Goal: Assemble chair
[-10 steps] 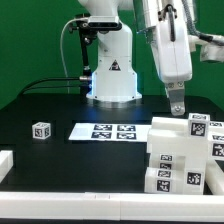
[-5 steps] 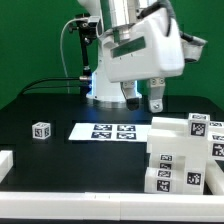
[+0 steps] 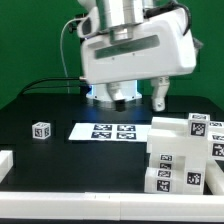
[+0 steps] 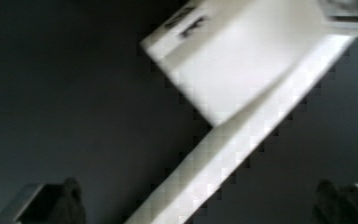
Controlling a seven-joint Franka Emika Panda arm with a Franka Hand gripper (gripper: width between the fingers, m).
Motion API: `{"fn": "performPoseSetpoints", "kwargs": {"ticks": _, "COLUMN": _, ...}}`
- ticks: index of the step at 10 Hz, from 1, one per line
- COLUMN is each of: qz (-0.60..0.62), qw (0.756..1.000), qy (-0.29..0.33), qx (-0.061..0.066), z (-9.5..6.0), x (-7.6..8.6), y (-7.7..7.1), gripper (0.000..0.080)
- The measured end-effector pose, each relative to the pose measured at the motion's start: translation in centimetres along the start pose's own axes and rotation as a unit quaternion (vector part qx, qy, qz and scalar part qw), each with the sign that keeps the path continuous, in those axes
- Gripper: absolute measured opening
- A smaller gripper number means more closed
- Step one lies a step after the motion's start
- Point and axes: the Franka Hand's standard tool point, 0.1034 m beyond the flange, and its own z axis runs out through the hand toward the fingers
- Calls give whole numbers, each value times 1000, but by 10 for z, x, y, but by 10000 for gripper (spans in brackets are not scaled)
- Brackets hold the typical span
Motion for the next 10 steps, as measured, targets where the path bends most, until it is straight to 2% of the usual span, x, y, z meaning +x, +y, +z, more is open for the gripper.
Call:
{"fn": "performPoseSetpoints", "kwargs": {"ticks": 1, "qz": -43, "qw": 999, "qy": -5, "qx": -5, "z": -7, "x": 18, "y": 28, "gripper": 649}}
{"fn": "performPoseSetpoints", "kwargs": {"ticks": 2, "qz": -71, "qw": 997, "qy": -1, "qx": -7, "z": -12, "x": 32, "y": 46, "gripper": 649}}
{"fn": "performPoseSetpoints", "kwargs": {"ticks": 3, "qz": -109, "qw": 994, "qy": 1, "qx": -8, "z": -14, "x": 38, "y": 54, "gripper": 649}}
{"fn": "performPoseSetpoints", "kwargs": {"ticks": 4, "qz": -132, "qw": 991, "qy": 5, "qx": -5, "z": -18, "x": 43, "y": 55, "gripper": 649}}
{"fn": "performPoseSetpoints", "kwargs": {"ticks": 7, "qz": -131, "qw": 991, "qy": 4, "qx": -7, "z": -15, "x": 43, "y": 56, "gripper": 649}}
{"fn": "performPoseSetpoints", "kwargs": {"ticks": 8, "qz": -135, "qw": 991, "qy": -3, "qx": -14, "z": -7, "x": 43, "y": 65, "gripper": 649}}
{"fn": "performPoseSetpoints", "kwargs": {"ticks": 9, "qz": -142, "qw": 989, "qy": -25, "qx": -25, "z": 2, "x": 44, "y": 89, "gripper": 649}}
{"fn": "performPoseSetpoints", "kwargs": {"ticks": 10, "qz": -136, "qw": 989, "qy": -47, "qx": -37, "z": 4, "x": 44, "y": 111, "gripper": 649}}
